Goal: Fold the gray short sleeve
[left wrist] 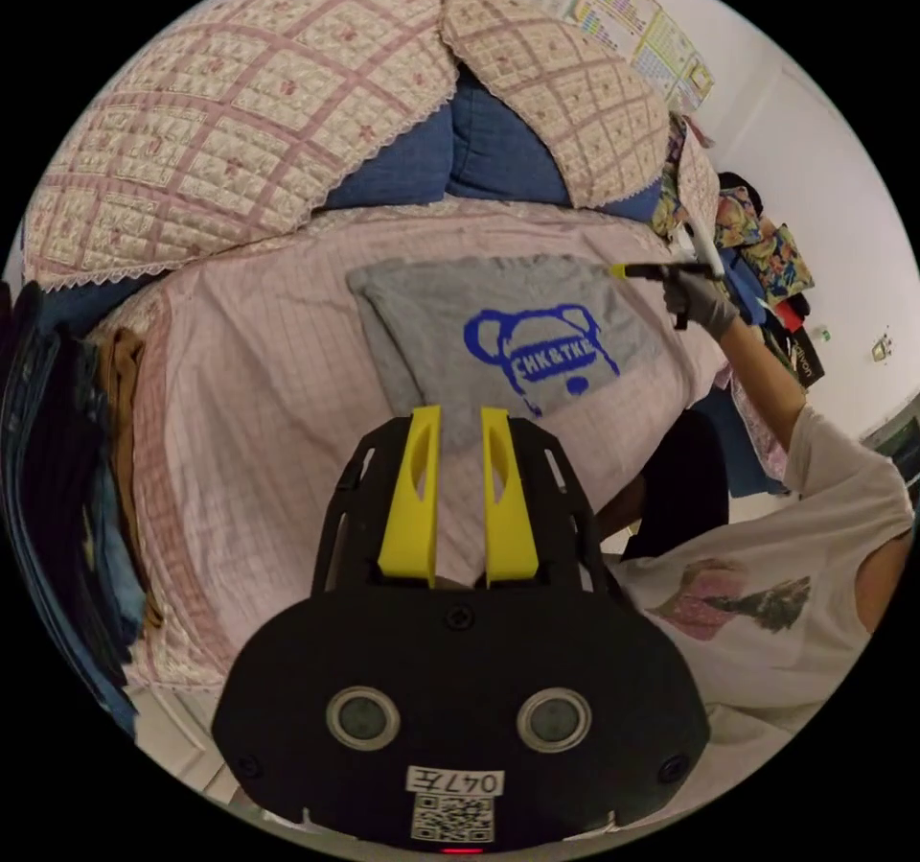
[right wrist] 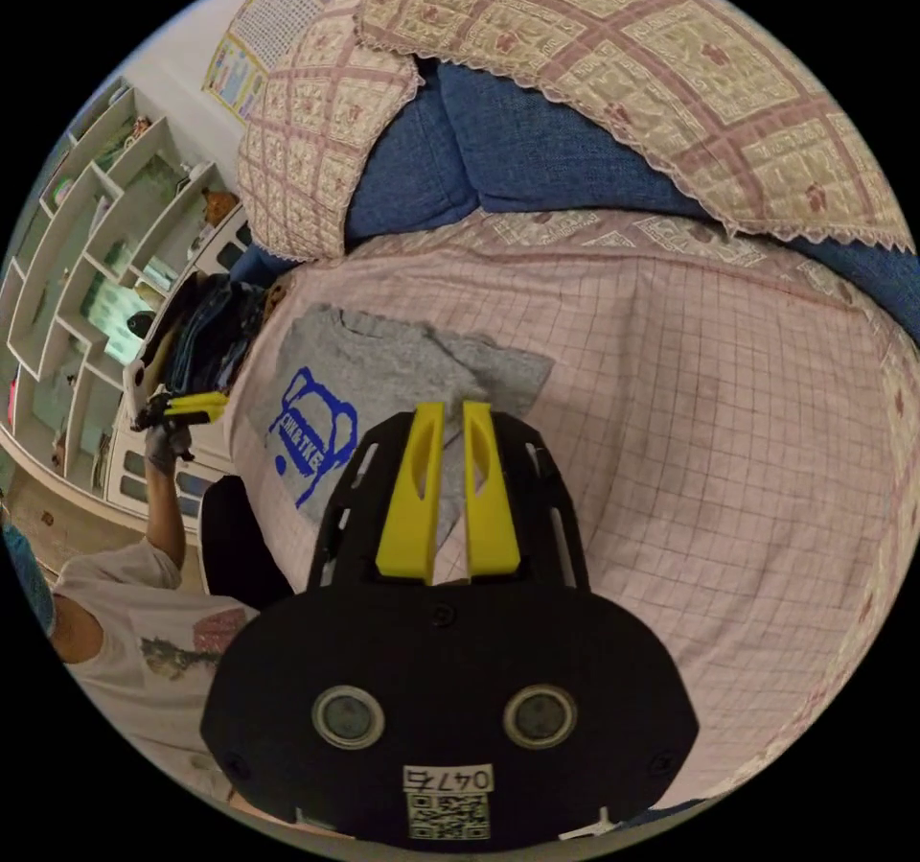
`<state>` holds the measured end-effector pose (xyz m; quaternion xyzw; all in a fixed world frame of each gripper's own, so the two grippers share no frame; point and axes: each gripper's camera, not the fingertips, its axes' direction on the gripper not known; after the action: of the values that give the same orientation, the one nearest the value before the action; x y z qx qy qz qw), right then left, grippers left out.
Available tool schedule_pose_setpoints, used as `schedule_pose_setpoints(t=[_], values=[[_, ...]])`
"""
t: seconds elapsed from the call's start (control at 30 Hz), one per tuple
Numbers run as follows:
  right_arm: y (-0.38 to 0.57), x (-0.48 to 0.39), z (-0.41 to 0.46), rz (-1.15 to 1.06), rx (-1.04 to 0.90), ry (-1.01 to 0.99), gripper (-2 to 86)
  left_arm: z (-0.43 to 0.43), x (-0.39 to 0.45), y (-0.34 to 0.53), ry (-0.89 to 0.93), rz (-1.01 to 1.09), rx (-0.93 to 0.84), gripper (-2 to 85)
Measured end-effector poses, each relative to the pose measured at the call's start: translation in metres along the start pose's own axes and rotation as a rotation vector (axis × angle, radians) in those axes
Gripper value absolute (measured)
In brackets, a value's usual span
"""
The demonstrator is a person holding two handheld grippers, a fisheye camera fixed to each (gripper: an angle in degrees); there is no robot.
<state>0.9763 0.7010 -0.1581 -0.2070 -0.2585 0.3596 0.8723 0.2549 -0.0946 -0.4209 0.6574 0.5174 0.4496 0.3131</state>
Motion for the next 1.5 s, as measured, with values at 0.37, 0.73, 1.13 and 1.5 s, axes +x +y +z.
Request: schedule_pose_setpoints(t=[0.37, 0.73, 1.13, 1.5], values=[[0.019, -0.104, 0.015, -0.116, 0.135, 0.305, 1.0, 0.064, -0.022, 0.105, 0.091, -0.255, 0.045, 10.9], [0.073, -0.274, 0.084, -0.509, -0.078, 0.365, 1.2, 0.142, -0.033, 0.147, 0.217, -0.373, 0.091, 11.0], [-0.019, -0.461, 0.120, -0.633, -0.030, 0.278, -0.6, 0.166, -0.031, 0.194, 0.207, -0.392, 0.233, 0.2], [-0.058, -0.539, 0.213, -0.464, -0.167, 0.360, -1.1, 0.147, -0.039, 0.215, 0.327, -0.381, 0.348, -1.0]])
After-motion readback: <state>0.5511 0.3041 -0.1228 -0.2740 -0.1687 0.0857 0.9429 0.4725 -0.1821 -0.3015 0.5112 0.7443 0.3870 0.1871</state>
